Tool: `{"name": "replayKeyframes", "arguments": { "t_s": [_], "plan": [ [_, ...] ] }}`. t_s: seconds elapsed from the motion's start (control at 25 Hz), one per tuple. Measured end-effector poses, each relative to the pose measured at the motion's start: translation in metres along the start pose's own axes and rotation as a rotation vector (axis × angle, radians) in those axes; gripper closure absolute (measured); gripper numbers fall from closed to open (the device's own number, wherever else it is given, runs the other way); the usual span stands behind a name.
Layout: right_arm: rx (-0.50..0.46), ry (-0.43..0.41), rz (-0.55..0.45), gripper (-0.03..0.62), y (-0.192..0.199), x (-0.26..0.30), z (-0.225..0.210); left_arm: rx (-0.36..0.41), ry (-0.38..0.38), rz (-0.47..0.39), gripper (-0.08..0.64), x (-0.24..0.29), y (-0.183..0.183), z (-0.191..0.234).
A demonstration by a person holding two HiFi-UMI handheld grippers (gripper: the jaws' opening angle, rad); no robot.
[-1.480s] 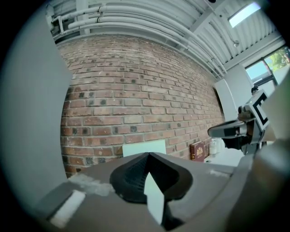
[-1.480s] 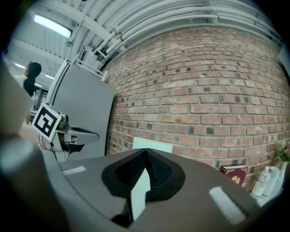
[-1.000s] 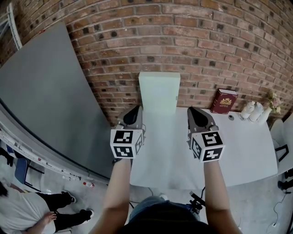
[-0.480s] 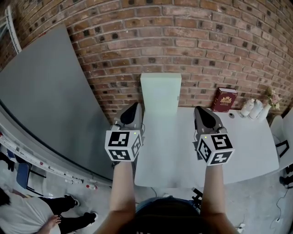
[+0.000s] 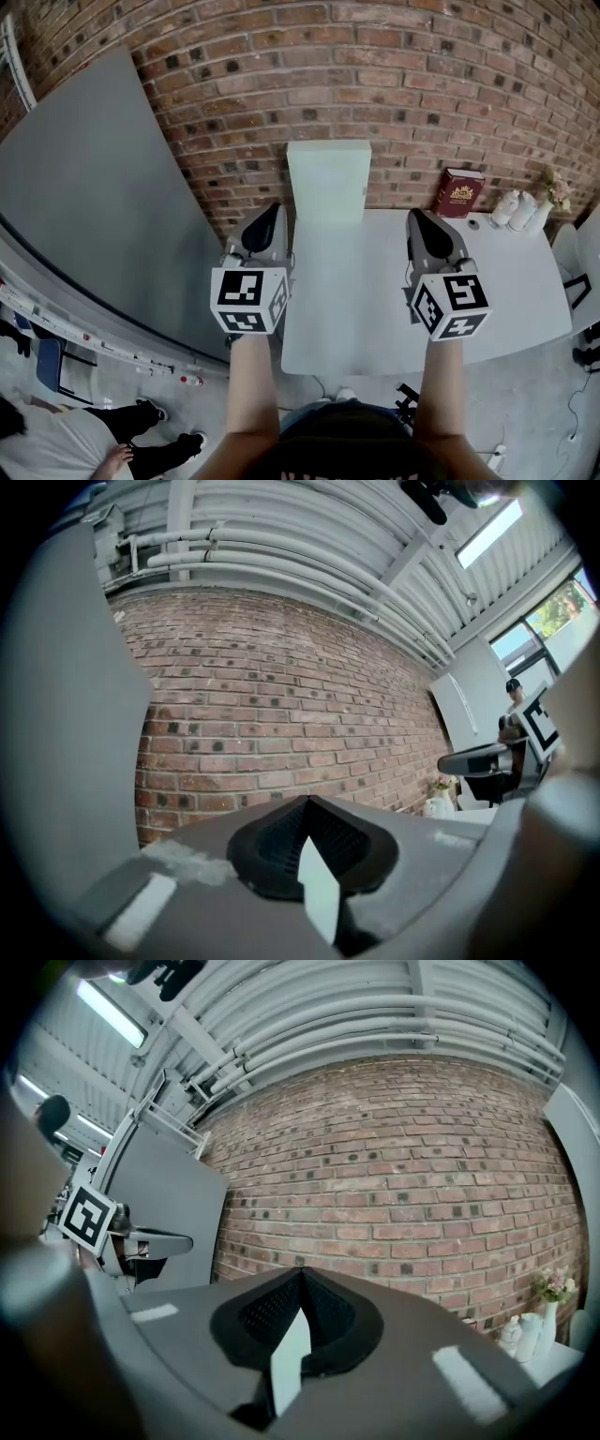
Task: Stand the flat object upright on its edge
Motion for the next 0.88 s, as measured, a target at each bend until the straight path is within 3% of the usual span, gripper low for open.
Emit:
{"name": "replayKeyframes", "arguments": {
  "t_s": [0.88],
  "plan": [
    [-0.03,-0.016,0.023,0.595,0.002,-0.01,0.026,-0.004,-0.018,0.003,0.56,-0.031,-0.007,0.011]
  ]
}}
Point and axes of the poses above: the fingertips, and each gripper's own axes: x forward along the fingers, z to its left, y out of its underside, the point moved 5 cm from there along -x, backward along the fingers, and after that the axes turned 15 degrees about -z, right-handed, at the moved point
